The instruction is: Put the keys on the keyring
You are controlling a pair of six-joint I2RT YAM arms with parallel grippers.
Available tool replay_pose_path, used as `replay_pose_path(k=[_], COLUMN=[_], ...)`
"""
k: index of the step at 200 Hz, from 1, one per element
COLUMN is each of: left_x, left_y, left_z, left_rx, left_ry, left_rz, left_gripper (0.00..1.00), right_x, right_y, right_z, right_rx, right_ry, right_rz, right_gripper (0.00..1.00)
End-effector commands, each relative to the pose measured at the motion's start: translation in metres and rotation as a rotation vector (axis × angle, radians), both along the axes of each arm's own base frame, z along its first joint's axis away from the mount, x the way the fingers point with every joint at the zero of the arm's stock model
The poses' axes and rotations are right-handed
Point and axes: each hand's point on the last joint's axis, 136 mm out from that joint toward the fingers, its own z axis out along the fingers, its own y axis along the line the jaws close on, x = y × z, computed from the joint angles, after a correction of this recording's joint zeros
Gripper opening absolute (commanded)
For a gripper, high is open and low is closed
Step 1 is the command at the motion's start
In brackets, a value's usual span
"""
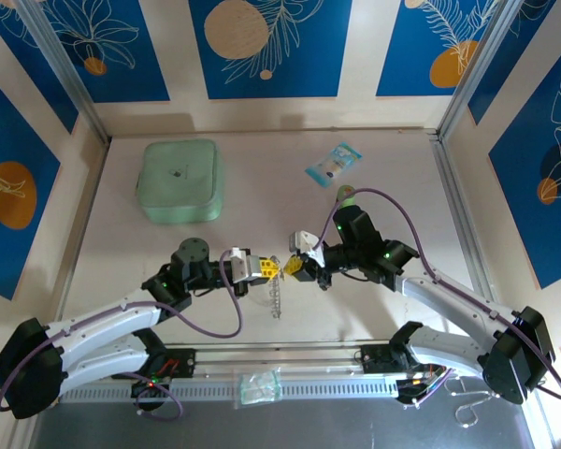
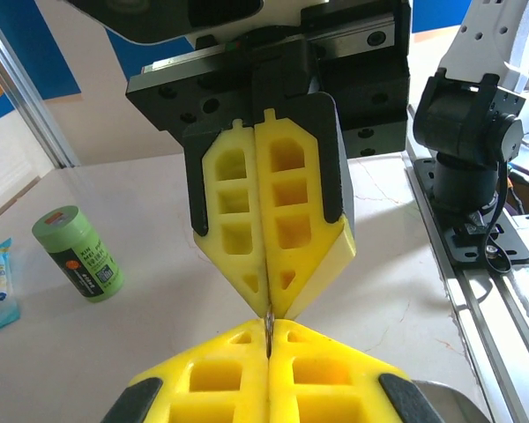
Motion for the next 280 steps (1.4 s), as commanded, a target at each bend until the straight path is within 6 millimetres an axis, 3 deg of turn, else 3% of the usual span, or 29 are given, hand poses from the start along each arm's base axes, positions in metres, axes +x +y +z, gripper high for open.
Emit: replay_pose_path(k=[1, 37, 83, 94, 118, 172, 208, 241, 258, 271, 280], left_x=[-0.007, -0.008, -0.006, -0.006, -0.006, -0.007, -0.007, -0.006, -0.001, 0.004, 0.008], left_y=[-0.001, -0.005, -0.003, -0.003, -0.003, -0.005, -0.004, -0.004, -0.003, -0.001, 0.0], left_z=[0.016, 0.029, 0.024, 0.023, 0.023, 0.023, 0.023, 0.025, 0.021, 0.017, 0.013], left_rx=[-0.056, -0.081, -0.078, -0.079, -0.085, -0.093, -0.092, -0.098, -0.073, -0.031, 0.008], left_ry=[-0.053, -0.046, -0.061, -0.055, -0.048, -0.036, -0.034, -0.037, -0.033, -0.036, -0.041], left_rz=[-0.047, -0.067, -0.042, -0.041, -0.042, -0.054, -0.054, -0.045, -0.015, 0.014, 0.038], left_gripper=[0.0, 0.0, 0.0, 0.0, 0.0, 0.0, 0.0, 0.0, 0.0, 0.2, 0.23], right_x=[-0.003, -0.004, -0.006, -0.006, -0.006, -0.007, -0.006, -0.007, -0.006, -0.004, -0.003], right_y=[0.001, 0.007, 0.003, 0.001, -0.001, 0.007, 0.01, 0.01, 0.007, 0.005, 0.003], right_z=[0.004, -0.004, -0.01, -0.006, 0.003, 0.011, 0.013, 0.012, 0.011, 0.012, 0.012], right_rx=[0.012, 0.022, 0.007, 0.016, 0.048, 0.088, 0.101, 0.091, 0.068, 0.04, 0.015], right_ry=[0.007, 0.049, 0.054, 0.042, 0.018, 0.006, 0.001, 0.008, -0.002, -0.021, -0.039], right_rz=[0.022, 0.035, 0.025, 0.019, 0.011, 0.025, 0.025, 0.033, 0.026, 0.021, 0.018], right_gripper=[0.0, 0.0, 0.0, 0.04, 0.25, 0.28, 0.21, 0.0, 0.0, 0.0, 0.0])
